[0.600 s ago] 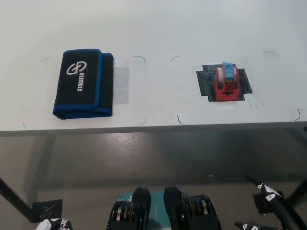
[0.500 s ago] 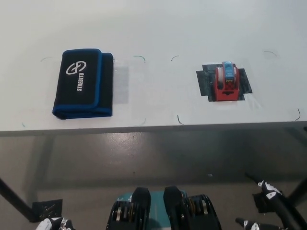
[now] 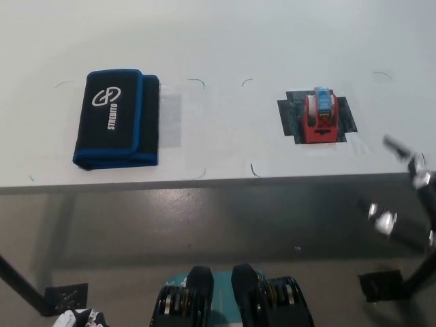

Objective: Use the right hand to move the tape on the right hand side to the notebook on the left hand side

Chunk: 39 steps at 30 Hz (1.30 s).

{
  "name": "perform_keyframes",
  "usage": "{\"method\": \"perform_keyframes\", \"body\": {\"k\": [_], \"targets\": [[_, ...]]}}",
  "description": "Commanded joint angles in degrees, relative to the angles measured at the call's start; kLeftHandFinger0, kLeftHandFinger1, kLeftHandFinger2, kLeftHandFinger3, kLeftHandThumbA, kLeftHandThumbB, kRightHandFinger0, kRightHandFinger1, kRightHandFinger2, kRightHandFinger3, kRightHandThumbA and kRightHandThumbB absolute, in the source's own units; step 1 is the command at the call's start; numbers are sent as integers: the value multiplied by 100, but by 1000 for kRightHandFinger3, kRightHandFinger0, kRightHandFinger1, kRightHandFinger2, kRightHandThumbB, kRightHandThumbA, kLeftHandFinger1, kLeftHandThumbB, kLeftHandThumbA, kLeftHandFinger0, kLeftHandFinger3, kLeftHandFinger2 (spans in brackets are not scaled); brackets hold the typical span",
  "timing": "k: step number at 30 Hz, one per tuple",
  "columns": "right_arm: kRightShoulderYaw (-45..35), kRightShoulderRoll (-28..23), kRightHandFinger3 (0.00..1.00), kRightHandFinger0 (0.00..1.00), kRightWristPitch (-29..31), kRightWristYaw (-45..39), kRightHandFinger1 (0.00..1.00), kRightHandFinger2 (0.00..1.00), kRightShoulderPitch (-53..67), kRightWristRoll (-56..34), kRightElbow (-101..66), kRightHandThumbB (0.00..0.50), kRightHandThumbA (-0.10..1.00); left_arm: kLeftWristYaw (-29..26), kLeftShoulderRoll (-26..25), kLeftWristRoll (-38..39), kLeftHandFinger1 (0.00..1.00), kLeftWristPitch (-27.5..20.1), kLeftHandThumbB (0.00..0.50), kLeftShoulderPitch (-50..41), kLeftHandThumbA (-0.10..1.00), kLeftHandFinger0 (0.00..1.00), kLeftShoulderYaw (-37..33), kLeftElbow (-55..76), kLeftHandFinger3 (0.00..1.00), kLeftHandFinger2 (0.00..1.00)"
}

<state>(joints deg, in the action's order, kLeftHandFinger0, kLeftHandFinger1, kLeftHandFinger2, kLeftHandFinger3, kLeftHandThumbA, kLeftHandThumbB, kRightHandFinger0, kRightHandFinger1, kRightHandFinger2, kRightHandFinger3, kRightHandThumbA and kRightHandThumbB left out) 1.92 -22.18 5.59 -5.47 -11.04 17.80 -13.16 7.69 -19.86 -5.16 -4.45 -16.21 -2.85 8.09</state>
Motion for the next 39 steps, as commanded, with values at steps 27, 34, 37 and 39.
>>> {"method": "perform_keyframes", "body": {"k": [27, 34, 37, 39], "targets": [[521, 322, 1000, 1000, -834, -409, 1000, 1000, -3167, 265, 2306, 500, 803, 124, -26, -28, 189, -127, 18, 225, 224, 239, 40, 123, 379, 225], [532, 395, 1000, 1000, -677, -364, 1000, 1000, -3653, 249, 3436, 500, 821, 101, -9, -35, 184, -158, 23, 210, 241, 236, 51, 156, 379, 219], [536, 326, 1000, 1000, -617, -397, 1000, 1000, -3762, 251, 3690, 496, 813, 101, -18, -53, 185, -130, 23, 211, 224, 237, 51, 162, 380, 222], [525, 322, 1000, 1000, -596, -423, 1000, 1000, -3806, 217, 3741, 500, 805, 96, -21, -46, 184, -145, 25, 198, 238, 238, 63, 169, 380, 219]]}}
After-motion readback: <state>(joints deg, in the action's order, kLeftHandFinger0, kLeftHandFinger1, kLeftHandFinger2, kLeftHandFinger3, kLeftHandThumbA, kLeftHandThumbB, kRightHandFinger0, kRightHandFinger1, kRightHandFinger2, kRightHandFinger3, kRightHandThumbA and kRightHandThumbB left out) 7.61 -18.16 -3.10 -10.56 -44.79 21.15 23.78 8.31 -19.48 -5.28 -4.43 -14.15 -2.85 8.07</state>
